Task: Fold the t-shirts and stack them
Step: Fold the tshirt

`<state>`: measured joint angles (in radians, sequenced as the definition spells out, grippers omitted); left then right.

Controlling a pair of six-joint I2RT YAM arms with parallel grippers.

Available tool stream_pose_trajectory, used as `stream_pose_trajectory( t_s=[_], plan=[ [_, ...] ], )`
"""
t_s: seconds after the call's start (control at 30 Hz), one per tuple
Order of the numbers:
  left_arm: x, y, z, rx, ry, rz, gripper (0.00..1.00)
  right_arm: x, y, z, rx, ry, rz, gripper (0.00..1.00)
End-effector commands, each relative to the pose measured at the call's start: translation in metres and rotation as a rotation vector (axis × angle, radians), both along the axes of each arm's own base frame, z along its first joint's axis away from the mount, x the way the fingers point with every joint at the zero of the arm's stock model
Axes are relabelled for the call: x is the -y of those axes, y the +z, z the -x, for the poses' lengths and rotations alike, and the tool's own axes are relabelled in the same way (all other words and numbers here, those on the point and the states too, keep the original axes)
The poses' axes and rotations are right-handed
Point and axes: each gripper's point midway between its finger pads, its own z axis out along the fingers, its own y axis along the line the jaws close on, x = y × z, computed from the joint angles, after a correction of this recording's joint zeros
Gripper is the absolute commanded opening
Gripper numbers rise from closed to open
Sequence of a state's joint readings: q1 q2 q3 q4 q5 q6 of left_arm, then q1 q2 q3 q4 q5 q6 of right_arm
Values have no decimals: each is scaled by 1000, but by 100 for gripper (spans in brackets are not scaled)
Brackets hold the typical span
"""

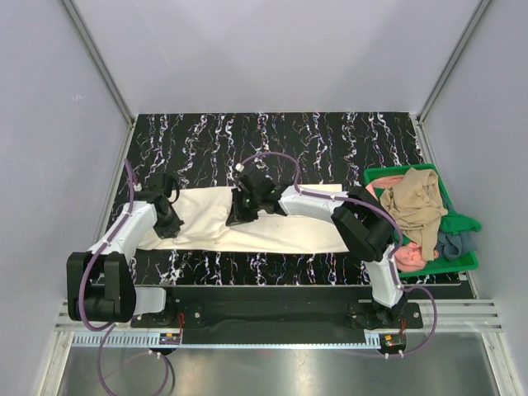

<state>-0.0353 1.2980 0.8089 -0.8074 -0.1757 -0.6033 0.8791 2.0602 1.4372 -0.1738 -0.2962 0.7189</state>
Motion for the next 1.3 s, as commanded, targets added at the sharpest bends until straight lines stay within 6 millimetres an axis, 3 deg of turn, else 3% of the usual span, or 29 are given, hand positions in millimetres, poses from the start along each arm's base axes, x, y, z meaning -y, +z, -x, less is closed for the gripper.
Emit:
stream_pose_trajectory(
  t_s=[0.0,0.13,0.33,0.63,0.9,1.0,1.2,1.23,1.27],
  plan=[
    [2,7,-18,61,5,6,0,-11,20,-10,40,16,-22,4],
    [-1,9,-28,61,15,-6,0,-19,22,-19,32,24,-36,3],
    [-12,15,-39,83,72,-44,0,-23,31,-46,30,-15,-74,4],
    [-35,15,-56,74,167,-59,0,-29,15,-71,-32,-59,-97,3],
    [-28,32,-85,204,159,0,1,-31,27,-86,-8,-72,-136,4],
    [-29,33,-91,205,137,-3,1,-32,33,-91,1,-76,-149,8],
    [-40,15,-80,130,188,7,0,-39,37,-98,-1,-66,-185,9],
    [-40,14,-80,125,183,10,0,-40,36,-100,-4,-64,-189,11],
    [-39,13,-80,122,180,14,1,-43,35,-97,-11,-49,-197,23]
  ],
)
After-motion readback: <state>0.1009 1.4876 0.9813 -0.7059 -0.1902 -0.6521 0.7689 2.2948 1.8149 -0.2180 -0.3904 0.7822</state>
